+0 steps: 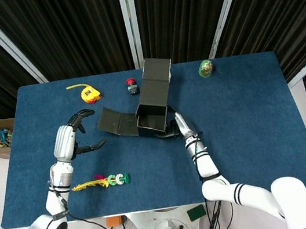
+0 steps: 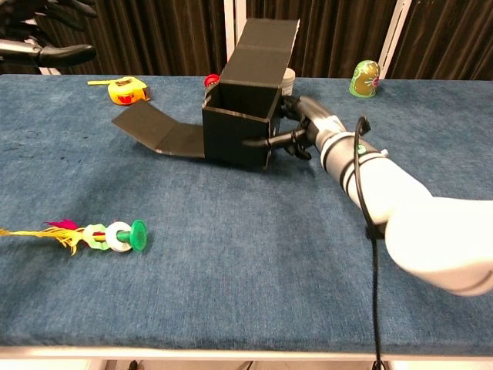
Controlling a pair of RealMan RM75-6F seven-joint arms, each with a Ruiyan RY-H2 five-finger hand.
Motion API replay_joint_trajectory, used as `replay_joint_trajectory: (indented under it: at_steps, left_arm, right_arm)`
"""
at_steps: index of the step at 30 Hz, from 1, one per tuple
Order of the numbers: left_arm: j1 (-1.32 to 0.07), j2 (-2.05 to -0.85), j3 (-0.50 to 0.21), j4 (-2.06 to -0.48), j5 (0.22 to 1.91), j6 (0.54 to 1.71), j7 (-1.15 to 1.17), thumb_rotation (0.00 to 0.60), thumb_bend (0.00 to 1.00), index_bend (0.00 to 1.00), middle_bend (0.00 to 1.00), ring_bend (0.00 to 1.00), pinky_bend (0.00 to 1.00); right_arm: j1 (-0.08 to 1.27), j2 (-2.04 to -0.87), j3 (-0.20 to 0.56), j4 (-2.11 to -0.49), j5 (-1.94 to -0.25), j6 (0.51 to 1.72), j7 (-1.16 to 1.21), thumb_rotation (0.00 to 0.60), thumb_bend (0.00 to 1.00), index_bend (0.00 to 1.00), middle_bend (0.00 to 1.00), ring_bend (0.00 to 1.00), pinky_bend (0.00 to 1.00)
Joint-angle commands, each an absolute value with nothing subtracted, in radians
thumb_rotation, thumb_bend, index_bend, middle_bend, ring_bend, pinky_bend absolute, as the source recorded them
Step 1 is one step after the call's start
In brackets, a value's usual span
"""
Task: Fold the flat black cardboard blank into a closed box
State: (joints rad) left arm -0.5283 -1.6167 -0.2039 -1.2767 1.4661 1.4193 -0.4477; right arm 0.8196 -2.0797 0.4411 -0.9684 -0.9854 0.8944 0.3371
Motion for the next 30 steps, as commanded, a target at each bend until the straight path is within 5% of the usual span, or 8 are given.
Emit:
replay_joint_trajectory:
  at_steps: [1,10,18,30]
  left_arm:
    - [-0.509,-1.626,-0.170,-1.271,1.539,1.465,-0.479,0.600,0.06,0.50,0.48,0.68,0.91]
    - [-0.558,-1.583,-0.045,-1.247,1.671,1.361,-0.436,0.600,0.11,0.52,0.47,0.77,0.95]
    - [-0.606,-1.608,-0.061,-1.162,1.623,1.251,-0.403,0.600,0.20,0.41,0.38,0.76,0.95]
    - [-0.661,-1.681,-0.131,-0.985,1.721,1.475,-0.402,0.600,0.31,0.34,0.34,0.75,0.95]
  right_arm:
    - [0.821,-2.022,0.499,-1.051,-0.953,0.817,0.395,0.600,0.46,0.45,0.48,0.85,1.00]
    - [0.757,-1.816,0.560,-1.285,-0.985,0.683,0.558,0.600,0.40,0.45,0.47,0.84,1.00]
    - [0.670,-1.674,0.544,-1.441,-1.075,0.611,0.716,0.600,0.38,0.45,0.46,0.84,1.00]
    - [0.612,-1.611,0.442,-1.490,-1.234,0.608,0.840,0.600,0.38,0.45,0.46,0.84,1.00]
